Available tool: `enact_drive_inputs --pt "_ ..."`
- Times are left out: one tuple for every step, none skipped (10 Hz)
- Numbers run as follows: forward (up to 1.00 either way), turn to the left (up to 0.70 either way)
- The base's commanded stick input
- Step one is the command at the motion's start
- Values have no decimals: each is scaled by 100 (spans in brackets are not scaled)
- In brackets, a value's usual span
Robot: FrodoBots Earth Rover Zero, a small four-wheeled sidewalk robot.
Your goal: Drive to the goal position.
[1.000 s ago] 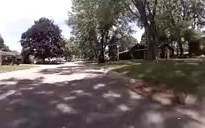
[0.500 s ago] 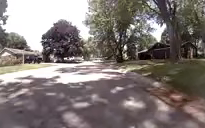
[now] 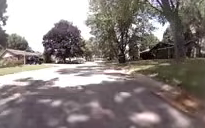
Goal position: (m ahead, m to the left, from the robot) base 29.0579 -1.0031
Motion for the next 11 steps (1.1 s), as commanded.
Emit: enact_drive_inputs --pt "70 0" --pt "70 0" --pt "70 0" --pt "70 0" --pt "70 0" --pt "70 0" --pt "70 0" --pt "70 0" --pt "70 0" --pt "70 0" --pt "70 0"
